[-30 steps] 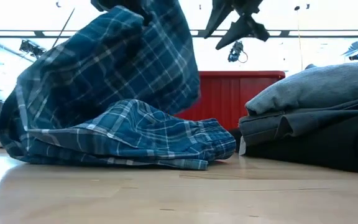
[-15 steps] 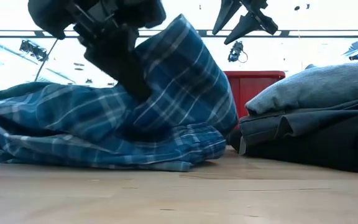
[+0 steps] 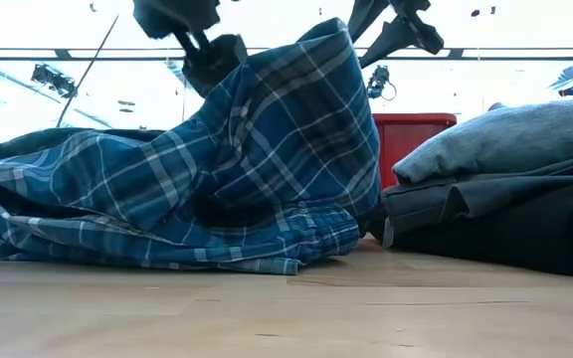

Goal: Fold Laundry from Bin
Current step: Fold the blue checkered pants

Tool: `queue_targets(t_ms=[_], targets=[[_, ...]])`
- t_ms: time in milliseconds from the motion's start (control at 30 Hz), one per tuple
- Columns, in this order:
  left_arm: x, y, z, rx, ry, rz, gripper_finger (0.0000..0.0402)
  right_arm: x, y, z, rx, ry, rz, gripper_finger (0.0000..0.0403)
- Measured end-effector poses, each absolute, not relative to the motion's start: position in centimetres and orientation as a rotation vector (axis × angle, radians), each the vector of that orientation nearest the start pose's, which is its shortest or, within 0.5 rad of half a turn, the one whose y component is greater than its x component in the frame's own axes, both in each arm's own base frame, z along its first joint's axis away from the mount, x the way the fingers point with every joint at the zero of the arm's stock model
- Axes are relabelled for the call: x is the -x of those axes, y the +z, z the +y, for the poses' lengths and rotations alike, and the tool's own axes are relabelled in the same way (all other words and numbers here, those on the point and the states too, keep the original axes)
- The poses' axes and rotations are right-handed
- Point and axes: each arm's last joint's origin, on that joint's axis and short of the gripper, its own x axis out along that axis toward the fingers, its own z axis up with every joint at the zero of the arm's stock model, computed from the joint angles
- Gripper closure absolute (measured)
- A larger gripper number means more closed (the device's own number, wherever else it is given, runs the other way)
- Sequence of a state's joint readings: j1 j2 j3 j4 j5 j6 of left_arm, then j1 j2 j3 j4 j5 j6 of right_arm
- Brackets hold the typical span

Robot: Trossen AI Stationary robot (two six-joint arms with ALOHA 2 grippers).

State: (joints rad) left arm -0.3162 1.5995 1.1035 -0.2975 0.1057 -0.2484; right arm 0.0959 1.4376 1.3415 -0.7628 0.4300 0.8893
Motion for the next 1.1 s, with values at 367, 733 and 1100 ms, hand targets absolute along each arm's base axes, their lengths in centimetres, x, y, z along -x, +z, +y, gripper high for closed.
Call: queue_targets(t_ms=[367, 733, 1100], targets=[[-24.3, 25.4, -7.4, 0.102, -0.043, 0.882, 0.0013, -33.5, 28.5, 5.2, -0.543, -0.388, 0.521, 0.0212], [-18.7, 14.9, -5.0, 0.152, 0.127, 1.023, 0.0013, -42.7, 18.4, 7.7, -0.484, -0.183, 0.519, 0.0212], [-17.5, 13.8, -5.1, 0.158, 0.138, 1.112, 0.0013, -39.7, 16.6, 11.4, -0.373, -0.102, 0.914, 0.0243]])
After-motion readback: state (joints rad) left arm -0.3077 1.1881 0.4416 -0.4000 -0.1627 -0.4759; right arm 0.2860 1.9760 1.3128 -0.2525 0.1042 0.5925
